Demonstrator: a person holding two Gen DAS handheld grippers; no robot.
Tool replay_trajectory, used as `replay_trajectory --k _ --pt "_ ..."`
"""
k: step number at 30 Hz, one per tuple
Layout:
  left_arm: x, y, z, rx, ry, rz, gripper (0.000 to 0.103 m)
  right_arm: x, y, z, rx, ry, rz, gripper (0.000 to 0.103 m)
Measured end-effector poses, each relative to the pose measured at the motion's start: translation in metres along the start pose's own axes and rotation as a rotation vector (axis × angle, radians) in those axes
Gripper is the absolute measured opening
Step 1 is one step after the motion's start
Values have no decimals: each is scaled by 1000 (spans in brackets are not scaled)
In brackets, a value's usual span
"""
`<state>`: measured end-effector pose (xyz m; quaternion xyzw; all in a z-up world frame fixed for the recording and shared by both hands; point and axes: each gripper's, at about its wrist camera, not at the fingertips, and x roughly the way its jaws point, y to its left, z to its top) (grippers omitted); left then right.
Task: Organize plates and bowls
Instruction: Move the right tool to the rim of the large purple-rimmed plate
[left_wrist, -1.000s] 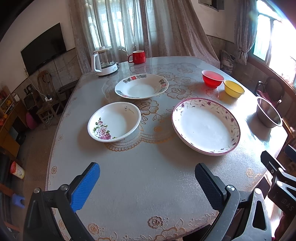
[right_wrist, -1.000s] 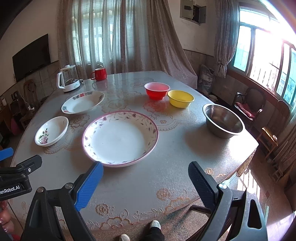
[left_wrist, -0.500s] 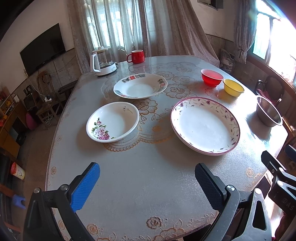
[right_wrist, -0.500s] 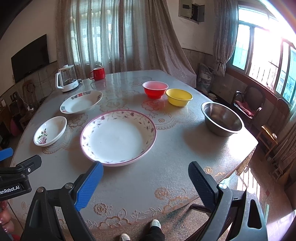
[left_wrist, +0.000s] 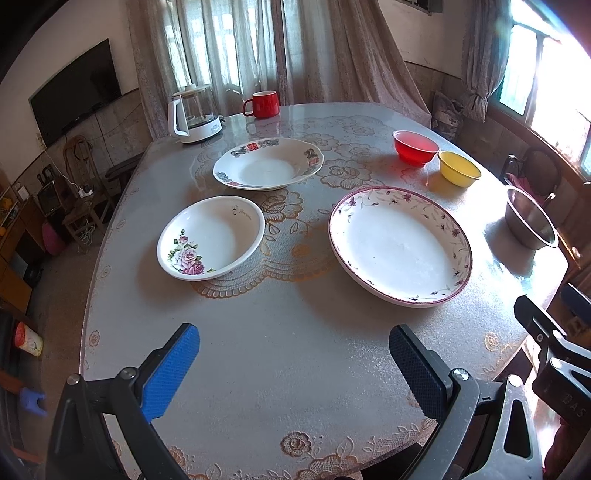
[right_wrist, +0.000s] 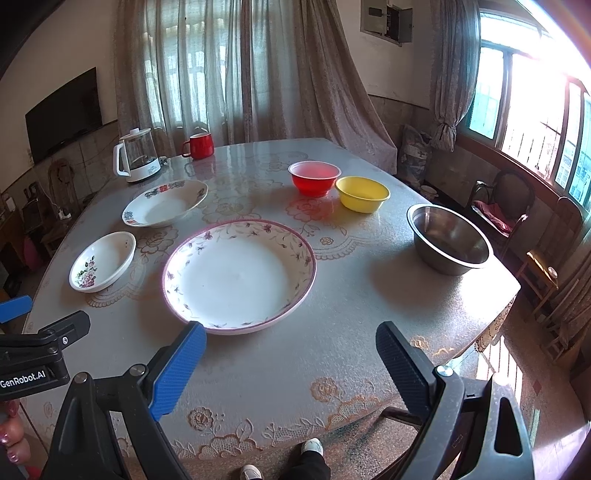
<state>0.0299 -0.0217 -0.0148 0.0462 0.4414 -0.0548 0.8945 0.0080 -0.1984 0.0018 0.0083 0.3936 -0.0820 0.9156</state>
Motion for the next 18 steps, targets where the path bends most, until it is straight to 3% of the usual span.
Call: replay_trajectory --k 6,10,15,18 --pt "-1 -8 3 40 15 -37 103 6 -6 4 10 11 21 95" --pt "13 -11 2 60 80 -83 103 17 -16 14 29 31 61 95" --pt "38 9 20 -64 155 -173 103 54 -31 31 1 153 69 95" --pt "55 23 38 -161 180 -228 103 70 -37 38 -71 170 59 95"
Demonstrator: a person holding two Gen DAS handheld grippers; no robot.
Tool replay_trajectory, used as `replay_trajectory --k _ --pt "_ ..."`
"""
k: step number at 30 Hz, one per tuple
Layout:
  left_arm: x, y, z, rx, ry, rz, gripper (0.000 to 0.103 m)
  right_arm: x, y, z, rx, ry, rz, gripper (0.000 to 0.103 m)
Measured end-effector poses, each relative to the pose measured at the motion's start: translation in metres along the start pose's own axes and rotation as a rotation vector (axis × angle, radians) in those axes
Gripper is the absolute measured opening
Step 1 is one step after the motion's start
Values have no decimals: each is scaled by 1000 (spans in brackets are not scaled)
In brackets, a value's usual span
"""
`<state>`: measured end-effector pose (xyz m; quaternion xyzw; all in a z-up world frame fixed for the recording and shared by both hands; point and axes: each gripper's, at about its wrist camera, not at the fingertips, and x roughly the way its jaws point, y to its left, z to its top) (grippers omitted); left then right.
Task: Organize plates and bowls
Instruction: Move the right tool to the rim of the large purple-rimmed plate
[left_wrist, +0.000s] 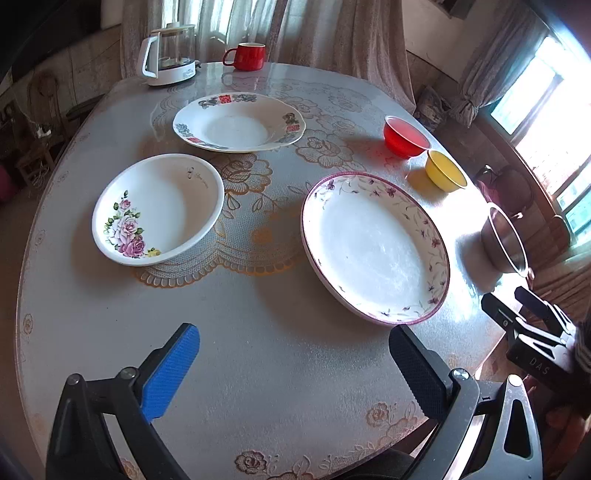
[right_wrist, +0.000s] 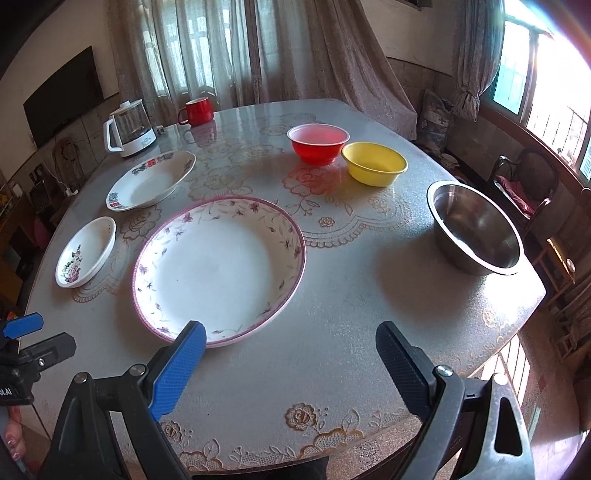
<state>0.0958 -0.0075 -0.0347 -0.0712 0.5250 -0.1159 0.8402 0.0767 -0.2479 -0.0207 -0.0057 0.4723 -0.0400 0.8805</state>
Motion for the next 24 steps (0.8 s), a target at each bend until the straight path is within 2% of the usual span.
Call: replay_trajectory --k 2,4,6,9,11,13,15,20,24 --pt "6 8 13 -71 -5 -42 103 7 -3 7 -51 3 -26 91" --pt "10 8 19 -109 -10 -80 103 15 -10 14 -60 13 -1 87" --pt "17 1 24 -116 -13 -83 103 27 -18 21 -40 45 36 87" --pt "33 -15 26 -59 -19 -22 103 47 -25 32 -37 86 53 86" --pt "45 -24 27 -22 -19 29 103 61 -27 38 -52 120 68 79" --pt "54 -28 27 -14 -17 81 100 75 -28 44 -64 160 80 68" --pt "65 -27 28 -38 4 126 93 87 -29 49 -82 176 95 67" --pt "85 -26 30 -93 35 171 93 108 -29 64 -137 188 137 66" --pt "95 -24 31 -139 35 182 90 125 -28 73 -174 214 186 53"
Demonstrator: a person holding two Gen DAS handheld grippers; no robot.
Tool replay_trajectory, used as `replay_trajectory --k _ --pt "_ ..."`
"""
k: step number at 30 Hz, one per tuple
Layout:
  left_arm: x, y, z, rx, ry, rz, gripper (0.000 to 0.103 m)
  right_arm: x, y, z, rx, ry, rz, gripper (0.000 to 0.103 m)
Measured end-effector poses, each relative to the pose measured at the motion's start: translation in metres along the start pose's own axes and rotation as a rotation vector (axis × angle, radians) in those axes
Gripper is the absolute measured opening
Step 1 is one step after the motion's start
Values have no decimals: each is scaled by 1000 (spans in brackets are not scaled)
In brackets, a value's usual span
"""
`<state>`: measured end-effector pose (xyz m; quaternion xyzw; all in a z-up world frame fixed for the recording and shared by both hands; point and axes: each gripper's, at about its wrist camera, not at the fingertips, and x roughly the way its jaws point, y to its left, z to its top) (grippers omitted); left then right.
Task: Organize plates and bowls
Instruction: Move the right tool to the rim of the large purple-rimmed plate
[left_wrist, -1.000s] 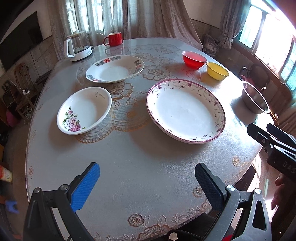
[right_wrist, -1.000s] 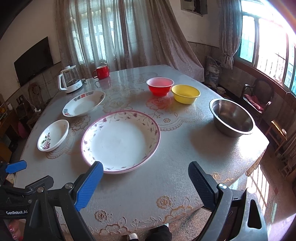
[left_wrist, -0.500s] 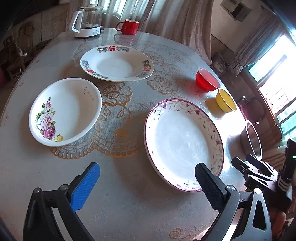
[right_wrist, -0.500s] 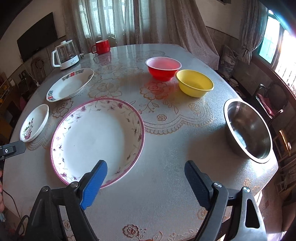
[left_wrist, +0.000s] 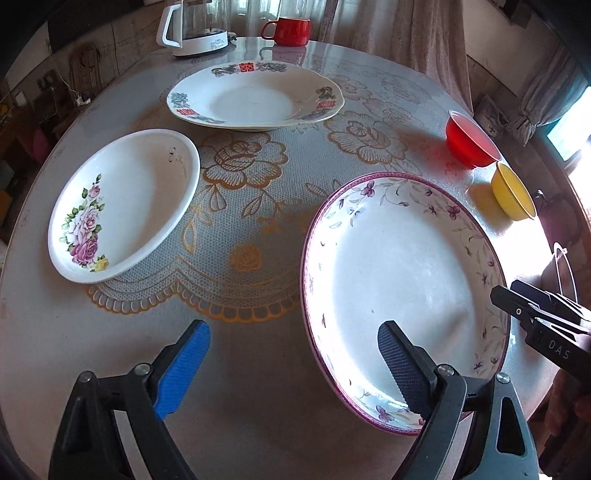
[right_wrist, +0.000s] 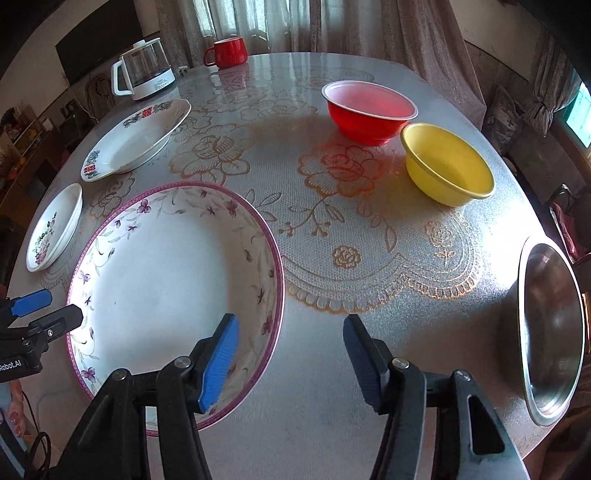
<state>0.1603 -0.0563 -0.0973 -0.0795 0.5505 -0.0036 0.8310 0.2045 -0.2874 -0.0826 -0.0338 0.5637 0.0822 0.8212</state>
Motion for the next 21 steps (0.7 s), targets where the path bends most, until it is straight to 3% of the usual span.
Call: replay_trajectory --k 2,8,11,13,21 --pt "7 1 -2 -33 22 -7 80 7 -1 4 -19 14 31 49" --pt "8 -8 -3 -40 -14 31 67 23 3 12 -90 45 115 35" --pt "9 -14 -2 -13 -31 72 54 25 3 18 -121 46 144 34" --pt "8 -16 -2 -4 -41 49 42 28 4 20 -136 45 153 27" --pt "8 -22 3 65 -29 -3 34 29 6 17 -155 43 147 25"
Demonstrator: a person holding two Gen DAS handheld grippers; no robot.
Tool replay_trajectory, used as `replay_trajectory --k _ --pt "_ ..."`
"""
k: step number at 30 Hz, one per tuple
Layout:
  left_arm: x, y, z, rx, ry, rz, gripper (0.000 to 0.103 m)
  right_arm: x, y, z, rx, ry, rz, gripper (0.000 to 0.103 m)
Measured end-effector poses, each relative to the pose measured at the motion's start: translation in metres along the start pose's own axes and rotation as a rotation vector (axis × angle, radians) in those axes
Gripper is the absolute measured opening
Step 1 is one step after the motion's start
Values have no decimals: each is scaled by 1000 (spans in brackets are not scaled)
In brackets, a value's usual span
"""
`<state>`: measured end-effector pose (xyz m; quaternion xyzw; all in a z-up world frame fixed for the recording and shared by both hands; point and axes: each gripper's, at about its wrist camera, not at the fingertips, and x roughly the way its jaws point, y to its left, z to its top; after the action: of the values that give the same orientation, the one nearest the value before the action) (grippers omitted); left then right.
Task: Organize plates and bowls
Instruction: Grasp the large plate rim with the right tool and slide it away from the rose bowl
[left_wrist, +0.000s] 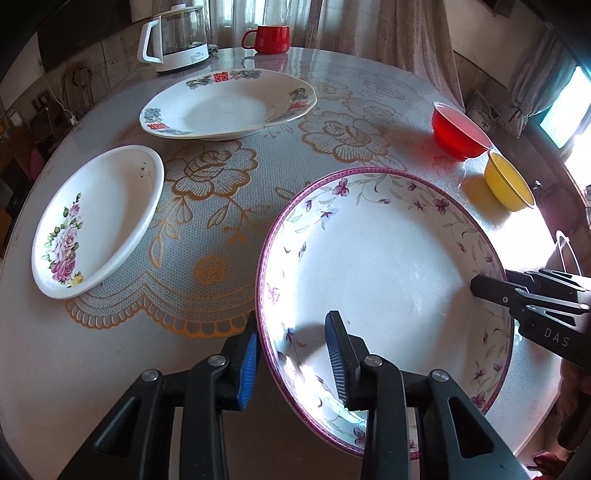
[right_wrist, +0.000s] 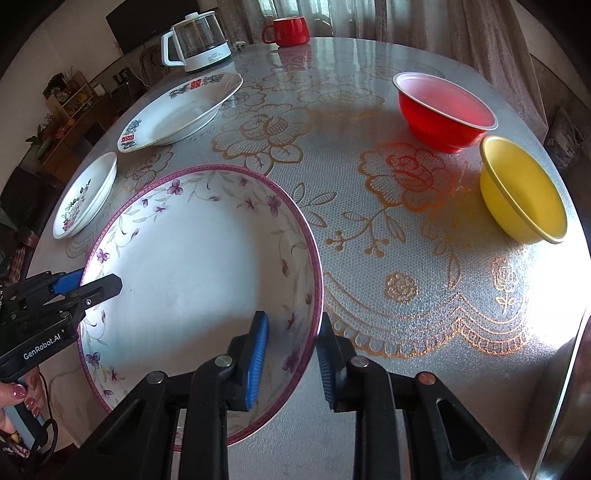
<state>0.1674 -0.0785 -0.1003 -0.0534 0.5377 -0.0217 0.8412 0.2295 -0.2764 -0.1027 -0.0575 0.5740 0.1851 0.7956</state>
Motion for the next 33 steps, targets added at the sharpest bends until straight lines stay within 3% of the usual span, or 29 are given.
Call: replay_trajectory --k 6,22,33 --pt "-4 13 -2 12 2 -26 23 -2 4 -2 11 -5 -32 25" --pt "-32 82 -33 -83 -14 56 23 8 78 -2 -92 30 32 24" --pt "-36 85 -39 -69 -59 69 23 10 91 -3 -131 56 32 26"
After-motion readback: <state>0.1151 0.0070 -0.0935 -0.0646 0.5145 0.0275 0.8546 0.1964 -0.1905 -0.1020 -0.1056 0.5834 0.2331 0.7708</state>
